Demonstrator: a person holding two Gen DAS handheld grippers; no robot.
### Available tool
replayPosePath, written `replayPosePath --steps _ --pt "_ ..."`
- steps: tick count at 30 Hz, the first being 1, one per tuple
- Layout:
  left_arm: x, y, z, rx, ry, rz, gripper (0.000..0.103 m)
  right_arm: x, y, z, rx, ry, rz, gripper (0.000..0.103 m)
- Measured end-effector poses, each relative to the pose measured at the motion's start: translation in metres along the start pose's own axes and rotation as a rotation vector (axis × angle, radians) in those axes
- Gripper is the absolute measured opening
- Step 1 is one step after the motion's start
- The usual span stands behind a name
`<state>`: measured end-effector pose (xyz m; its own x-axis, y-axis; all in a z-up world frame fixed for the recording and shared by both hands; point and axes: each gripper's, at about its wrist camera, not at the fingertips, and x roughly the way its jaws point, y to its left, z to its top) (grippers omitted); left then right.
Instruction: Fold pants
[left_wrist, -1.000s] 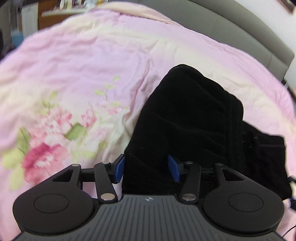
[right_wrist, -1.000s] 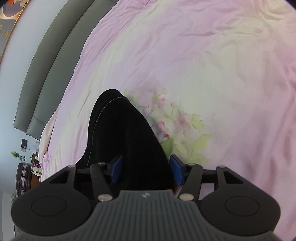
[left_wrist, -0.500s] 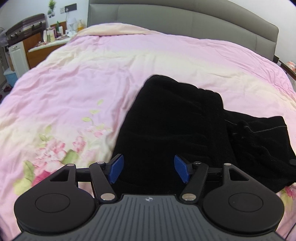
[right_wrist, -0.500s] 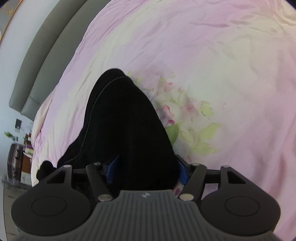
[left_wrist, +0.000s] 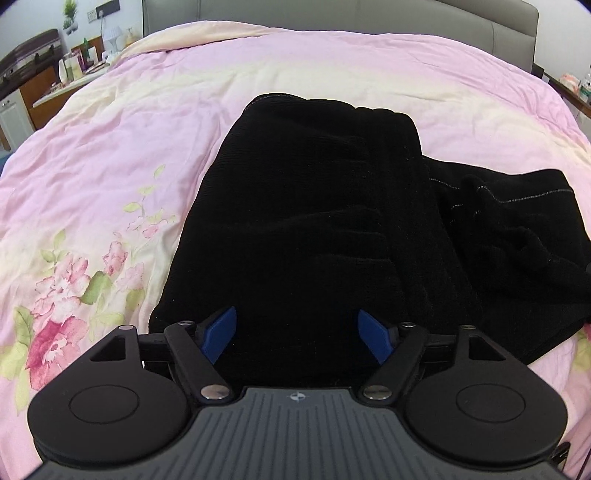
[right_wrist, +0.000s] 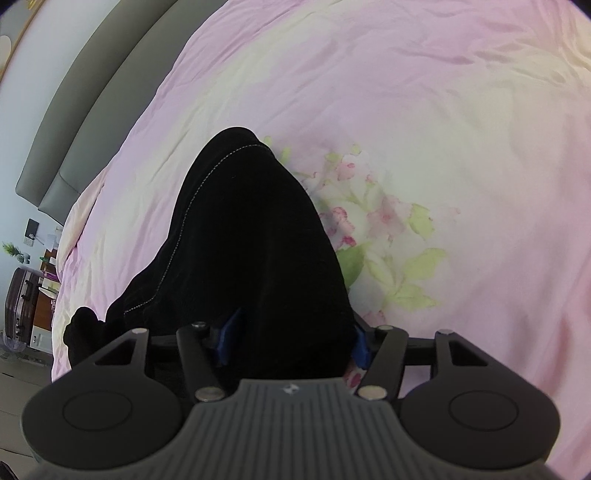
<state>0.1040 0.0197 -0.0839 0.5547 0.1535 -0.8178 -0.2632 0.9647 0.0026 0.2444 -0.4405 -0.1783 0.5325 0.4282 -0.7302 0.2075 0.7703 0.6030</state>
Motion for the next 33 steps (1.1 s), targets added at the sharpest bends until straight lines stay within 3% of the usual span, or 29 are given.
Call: replayPosePath --steps 6,9,11,13,15,18,21,23,28,33 --pt "0.005 0.002 0.000 -0.022 0.024 -0.013 0.094 0.000 0.000 0.001 -0.001 0.000 -0.002 0.057" --pt "0.001 0.000 0.005 -0.014 0.031 0.005 0.091 -0.003 0.003 0.000 -0.016 -0.023 -0.021 0.057" --pt "-0.012 -0.010 0.011 0.013 -0.028 0.066 0.083 -0.012 0.009 0.001 -0.061 -0.095 -0.065 0.055" --pt "-0.027 -0.023 0.017 0.052 -0.102 0.086 0.085 -0.025 0.016 0.002 -0.110 -0.197 -0.097 0.055" --pt "-0.036 -0.032 0.027 0.051 -0.132 0.012 0.087 -0.036 0.016 0.006 -0.113 -0.265 -0.089 0.055" --pt "-0.038 -0.051 0.041 0.052 -0.128 -0.137 0.088 -0.036 0.007 0.011 -0.053 -0.258 -0.029 0.055" --pt "-0.023 -0.069 0.053 0.009 -0.049 -0.347 0.088 -0.030 0.001 0.014 -0.016 -0.227 -0.004 0.055" --pt "-0.004 -0.079 0.059 -0.052 0.027 -0.448 0.088 -0.027 0.002 0.015 -0.019 -0.220 0.003 0.055" --pt "0.048 -0.094 0.065 -0.192 0.191 -0.481 0.088 -0.023 0.010 0.016 -0.083 -0.232 0.020 0.056" --pt "0.063 -0.100 0.065 -0.186 0.210 -0.449 0.087 -0.014 0.009 0.018 -0.084 -0.200 0.029 0.056"
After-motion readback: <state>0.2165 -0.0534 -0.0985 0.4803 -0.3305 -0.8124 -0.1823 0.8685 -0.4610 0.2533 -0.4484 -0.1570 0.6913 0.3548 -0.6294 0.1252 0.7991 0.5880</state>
